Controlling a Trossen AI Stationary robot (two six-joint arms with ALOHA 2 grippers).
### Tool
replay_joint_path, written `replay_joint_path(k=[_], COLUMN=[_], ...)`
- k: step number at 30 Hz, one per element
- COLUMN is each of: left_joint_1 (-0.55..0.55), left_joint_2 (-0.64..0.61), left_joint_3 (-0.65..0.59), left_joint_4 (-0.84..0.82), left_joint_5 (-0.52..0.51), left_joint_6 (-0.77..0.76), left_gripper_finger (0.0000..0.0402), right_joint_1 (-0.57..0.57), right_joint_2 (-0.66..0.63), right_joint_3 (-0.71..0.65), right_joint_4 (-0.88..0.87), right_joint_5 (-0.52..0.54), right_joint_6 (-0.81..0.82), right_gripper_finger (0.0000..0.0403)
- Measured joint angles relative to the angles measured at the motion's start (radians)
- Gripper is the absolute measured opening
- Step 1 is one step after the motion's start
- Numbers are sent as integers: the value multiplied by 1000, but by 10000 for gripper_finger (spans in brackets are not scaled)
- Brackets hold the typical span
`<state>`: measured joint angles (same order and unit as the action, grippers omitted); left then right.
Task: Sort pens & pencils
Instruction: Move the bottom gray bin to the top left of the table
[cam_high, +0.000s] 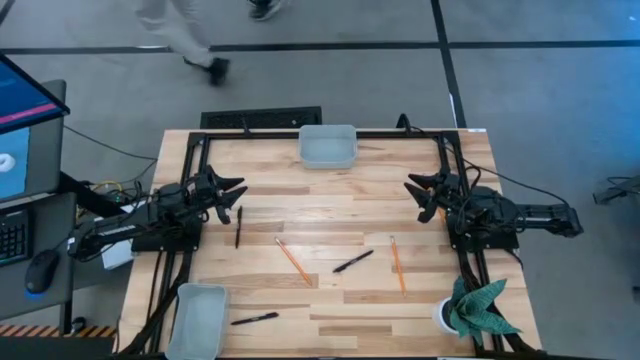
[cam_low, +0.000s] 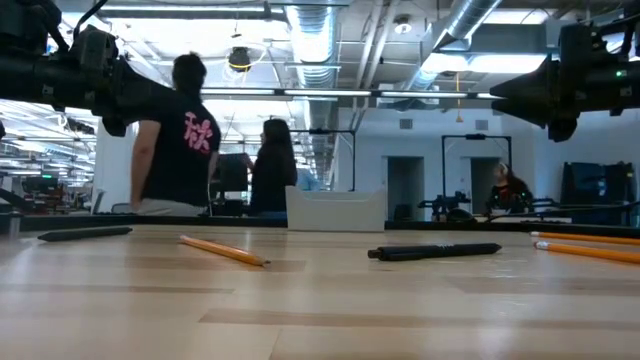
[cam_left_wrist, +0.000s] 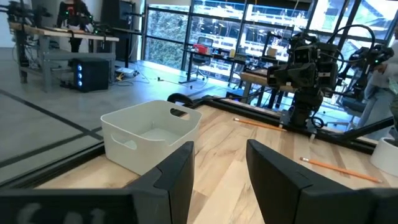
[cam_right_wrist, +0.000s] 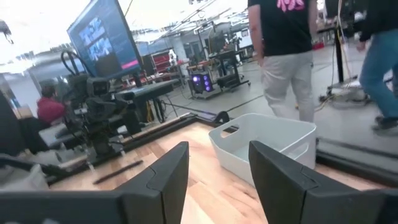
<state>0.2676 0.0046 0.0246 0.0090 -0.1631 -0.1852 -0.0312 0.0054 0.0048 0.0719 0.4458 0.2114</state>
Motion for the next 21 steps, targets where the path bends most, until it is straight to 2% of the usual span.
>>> replay_joint_path(k=[8,21], left_joint_1=[0,0], left_joint_2=[0,0], left_joint_3=[0,0], left_joint_4=[1,3], left_joint_5=[20,-6], left_joint_6=[-63,20], left_gripper_finger=[138,141], right_joint_1=[0,-5], right_joint_2=[0,0], right_joint_3=[0,0], right_joint_4=[0,0], right_joint_5=[0,0], right_joint_6=[7,-1], right_gripper_finger=[185,187])
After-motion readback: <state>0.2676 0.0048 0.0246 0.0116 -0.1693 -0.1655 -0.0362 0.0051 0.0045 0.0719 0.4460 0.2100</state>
